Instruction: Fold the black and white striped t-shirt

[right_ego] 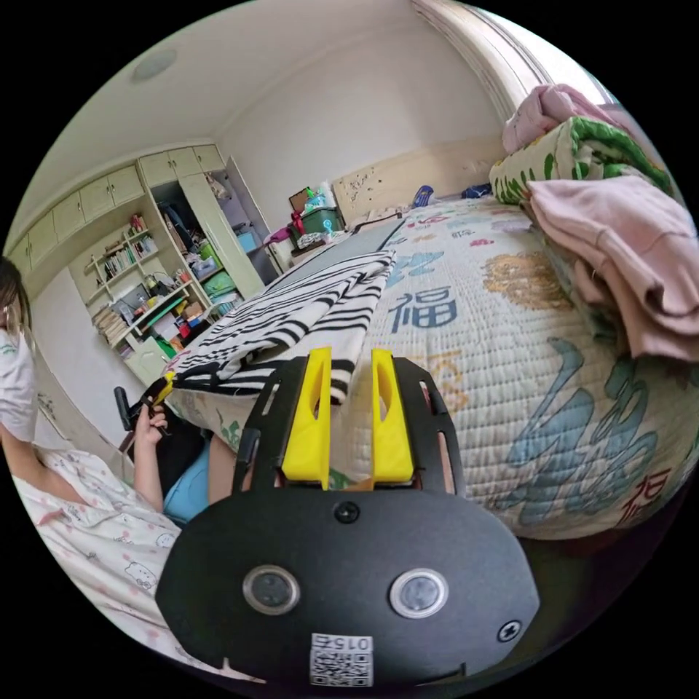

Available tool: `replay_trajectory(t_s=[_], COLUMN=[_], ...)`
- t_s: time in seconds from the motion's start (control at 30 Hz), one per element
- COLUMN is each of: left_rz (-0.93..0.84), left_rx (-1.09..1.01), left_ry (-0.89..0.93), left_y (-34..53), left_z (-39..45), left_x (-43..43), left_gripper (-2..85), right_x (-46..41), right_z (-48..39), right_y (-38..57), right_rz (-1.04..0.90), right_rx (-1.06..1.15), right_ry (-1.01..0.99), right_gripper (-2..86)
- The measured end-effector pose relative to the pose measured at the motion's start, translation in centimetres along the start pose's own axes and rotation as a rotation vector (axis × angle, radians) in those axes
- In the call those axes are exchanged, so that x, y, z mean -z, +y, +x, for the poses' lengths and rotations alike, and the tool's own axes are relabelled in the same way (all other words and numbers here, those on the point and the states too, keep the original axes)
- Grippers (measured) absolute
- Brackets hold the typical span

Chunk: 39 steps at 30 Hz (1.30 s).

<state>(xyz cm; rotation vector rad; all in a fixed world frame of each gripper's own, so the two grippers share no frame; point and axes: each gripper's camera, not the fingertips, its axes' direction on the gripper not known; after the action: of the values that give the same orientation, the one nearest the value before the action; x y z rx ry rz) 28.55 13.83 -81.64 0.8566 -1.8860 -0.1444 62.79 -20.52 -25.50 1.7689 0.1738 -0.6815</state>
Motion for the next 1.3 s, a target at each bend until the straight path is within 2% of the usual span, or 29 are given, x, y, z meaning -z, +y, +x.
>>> replay_trajectory(t_s=[0.1,0.43,0.6,0.73,0.87,1.2,1.3], left_rz=[0.008,0.012,0.073,0.083,0.106,0.129,0.133], left_rx=[0.036,0.067,0.065,0.045,0.06,0.031,0.044], left_ry=[0.034,0.138,0.139,0.127,0.147,0.138,0.15], left_y=[-0.7,-3.4,-4.4,-5.0,-5.3,-5.0,-4.5], left_z=[-0.8,-3.2,-3.7,-3.7,-4.2,-4.3,-4.7], left_x=[0.7,1.8,3.3,3.5,3.6,4.0,3.7], left_gripper=[10.9,0.8,-0.2,-0.3,-0.3,-0.4,-0.4], right_x=[1.1,2.8,3.9,3.4,2.2,1.9,1.1], right_z=[0.1,2.2,2.1,0.8,1.0,4.0,5.8], right_y=[0.8,-1.8,-1.2,1.0,1.8,2.0,2.3], right_rz=[0.045,0.007,0.017,0.023,0.062,0.16,0.128], right_rx=[0.003,-0.004,0.12,0.226,0.23,0.218,0.209], right_ry=[0.025,-0.008,-0.018,0.148,0.274,0.298,0.279], right_gripper=[8.8,6.7,11.0,11.1,8.5,2.9,2.6])
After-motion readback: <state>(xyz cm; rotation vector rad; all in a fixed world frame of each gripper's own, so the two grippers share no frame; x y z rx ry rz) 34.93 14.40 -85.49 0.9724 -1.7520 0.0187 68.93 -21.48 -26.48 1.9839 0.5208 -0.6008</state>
